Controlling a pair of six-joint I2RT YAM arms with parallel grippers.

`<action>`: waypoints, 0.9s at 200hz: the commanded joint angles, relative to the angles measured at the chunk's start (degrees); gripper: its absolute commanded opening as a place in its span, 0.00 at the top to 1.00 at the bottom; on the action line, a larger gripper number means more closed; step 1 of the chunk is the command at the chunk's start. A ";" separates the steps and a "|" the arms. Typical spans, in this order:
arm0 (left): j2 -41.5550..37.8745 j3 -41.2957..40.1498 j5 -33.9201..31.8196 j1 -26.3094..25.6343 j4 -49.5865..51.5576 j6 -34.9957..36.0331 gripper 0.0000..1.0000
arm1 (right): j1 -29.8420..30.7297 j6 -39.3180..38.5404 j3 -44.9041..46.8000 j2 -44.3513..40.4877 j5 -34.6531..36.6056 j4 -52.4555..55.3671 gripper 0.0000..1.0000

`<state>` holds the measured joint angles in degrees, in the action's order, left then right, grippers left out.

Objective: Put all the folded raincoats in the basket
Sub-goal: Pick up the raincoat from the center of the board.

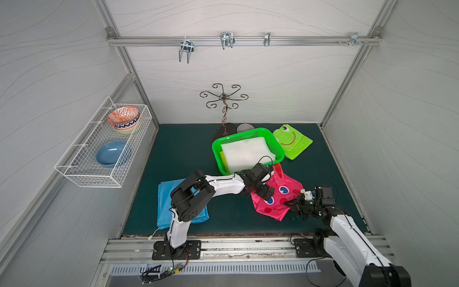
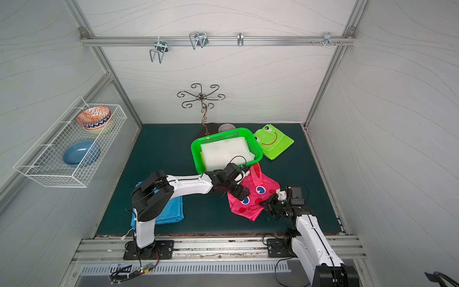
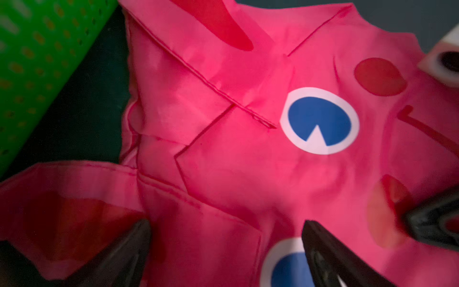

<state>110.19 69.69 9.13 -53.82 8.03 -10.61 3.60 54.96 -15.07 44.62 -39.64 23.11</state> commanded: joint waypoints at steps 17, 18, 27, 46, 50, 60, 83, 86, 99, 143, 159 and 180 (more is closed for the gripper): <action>-11.14 -0.51 3.98 -0.01 -0.60 0.96 0.01 | 0.43 -0.50 -7.59 1.34 -0.27 4.15 1.00; -11.40 -0.56 3.97 0.01 -0.63 1.00 0.01 | 0.44 -0.53 -7.90 1.34 -0.23 4.41 1.00; -13.45 -1.06 3.71 -0.03 -0.71 1.30 0.01 | 0.37 -0.79 -10.46 1.57 1.20 7.40 1.00; -17.37 -2.03 2.86 -0.05 -0.74 2.35 0.01 | 0.44 -0.82 -15.97 2.95 4.93 13.55 1.00; -18.08 -2.22 2.69 0.01 -0.62 2.57 0.01 | 0.45 -0.81 -16.94 3.39 5.42 14.59 1.00; -19.83 -2.37 3.12 0.02 -0.03 3.46 0.01 | 0.40 -0.73 -20.11 4.75 7.13 18.12 1.00; -24.00 -2.29 7.29 -0.11 1.30 7.51 0.00 | 0.42 -1.00 -26.59 6.87 9.33 23.42 1.00; -24.55 -2.61 7.82 -0.09 0.98 8.03 0.00 | 0.41 -0.97 -27.26 7.08 9.63 23.93 1.00; -27.12 -4.79 9.26 -0.23 -1.86 10.85 0.00 | 0.42 -0.46 -30.19 7.44 10.43 25.01 1.00; -32.45 -4.74 -3.70 -0.41 2.08 6.29 0.00 | 0.38 1.72 -38.53 11.05 10.46 25.01 1.00; -31.97 -0.73 -9.39 -0.30 10.86 2.78 0.00 | 0.44 2.39 -41.43 12.76 10.80 24.66 1.00; -32.43 0.85 -8.15 4.38 18.26 -6.99 0.00 | 0.58 3.12 -45.65 14.40 12.66 24.21 1.00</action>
<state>78.56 66.52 4.97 -53.54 16.88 -7.27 3.79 56.86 -56.07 58.00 -28.71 47.13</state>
